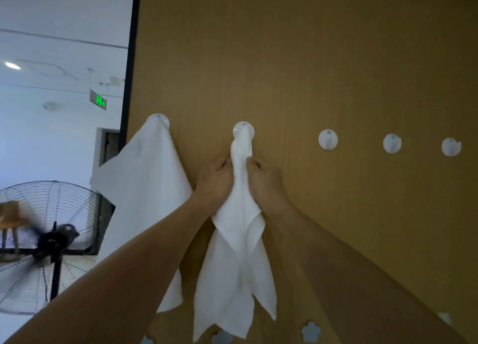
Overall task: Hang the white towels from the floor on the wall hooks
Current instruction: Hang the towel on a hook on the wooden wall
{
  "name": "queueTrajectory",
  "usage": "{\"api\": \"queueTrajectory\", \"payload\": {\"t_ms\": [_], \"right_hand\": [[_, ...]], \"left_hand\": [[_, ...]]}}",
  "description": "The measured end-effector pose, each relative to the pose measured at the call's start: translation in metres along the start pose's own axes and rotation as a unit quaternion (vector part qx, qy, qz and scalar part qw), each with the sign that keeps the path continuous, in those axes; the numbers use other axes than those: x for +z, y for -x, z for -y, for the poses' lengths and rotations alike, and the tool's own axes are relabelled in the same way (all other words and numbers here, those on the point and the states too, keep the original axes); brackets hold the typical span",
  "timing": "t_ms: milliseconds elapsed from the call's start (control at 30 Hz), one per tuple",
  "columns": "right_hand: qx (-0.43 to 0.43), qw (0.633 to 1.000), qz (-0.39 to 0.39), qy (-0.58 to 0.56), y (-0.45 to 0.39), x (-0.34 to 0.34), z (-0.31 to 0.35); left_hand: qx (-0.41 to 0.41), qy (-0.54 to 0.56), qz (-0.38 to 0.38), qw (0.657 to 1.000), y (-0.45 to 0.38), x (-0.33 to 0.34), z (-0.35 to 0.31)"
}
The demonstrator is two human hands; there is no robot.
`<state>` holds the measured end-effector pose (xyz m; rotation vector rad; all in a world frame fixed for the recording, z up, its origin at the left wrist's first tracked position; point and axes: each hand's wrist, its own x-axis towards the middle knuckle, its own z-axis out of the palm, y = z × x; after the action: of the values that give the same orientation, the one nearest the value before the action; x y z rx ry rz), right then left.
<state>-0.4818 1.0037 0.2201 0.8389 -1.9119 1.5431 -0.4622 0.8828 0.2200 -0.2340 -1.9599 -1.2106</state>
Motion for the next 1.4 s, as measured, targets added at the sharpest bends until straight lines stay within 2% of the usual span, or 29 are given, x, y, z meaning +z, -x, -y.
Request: {"api": "queueTrajectory", "payload": {"t_ms": [67,133,300,433,500,667,833,1100,1300,1400], "right_hand": [[0.007,1.0,0.022,-0.006,0.002,0.002,0.005],[0.006,1.0,0.009,0.026,0.003,0.004,0.005],[0.042,0.998,0.003,0.037,0.011,0.0,0.003],[0.099,0.993,0.059,0.003,0.029,-0.012,0.006],[0.113,0.99,0.082,0.003,0.038,-0.02,0.008],[0.072,0.99,0.092,0.083,0.063,-0.048,0.016],[0.06,0.982,0.105,0.147,0.095,-0.09,0.018],[0.016,0.954,0.131,0.27,0.163,-0.173,0.005],[0.066,0.908,0.168,0.377,0.239,-0.238,-0.016],[0.106,0.882,0.159,0.431,0.279,-0.277,-0.012]], "left_hand": [[0.001,-0.021,-0.025,0.999,0.008,0.0,0.003],[-0.009,0.004,-0.018,1.0,0.015,-0.002,0.006],[-0.03,-0.039,0.005,0.999,0.025,-0.002,0.01],[-0.036,-0.061,-0.003,0.998,0.048,0.0,0.003],[-0.029,-0.119,-0.006,0.993,0.055,-0.004,-0.003],[0.003,-0.26,-0.017,0.965,0.076,-0.011,-0.028],[0.02,-0.297,-0.039,0.954,0.118,0.003,-0.062],[0.054,-0.351,0.02,0.935,0.206,0.044,-0.109],[0.054,-0.36,0.131,0.922,0.263,0.093,-0.124],[0.088,-0.356,0.181,0.913,0.282,0.12,-0.135]]}}
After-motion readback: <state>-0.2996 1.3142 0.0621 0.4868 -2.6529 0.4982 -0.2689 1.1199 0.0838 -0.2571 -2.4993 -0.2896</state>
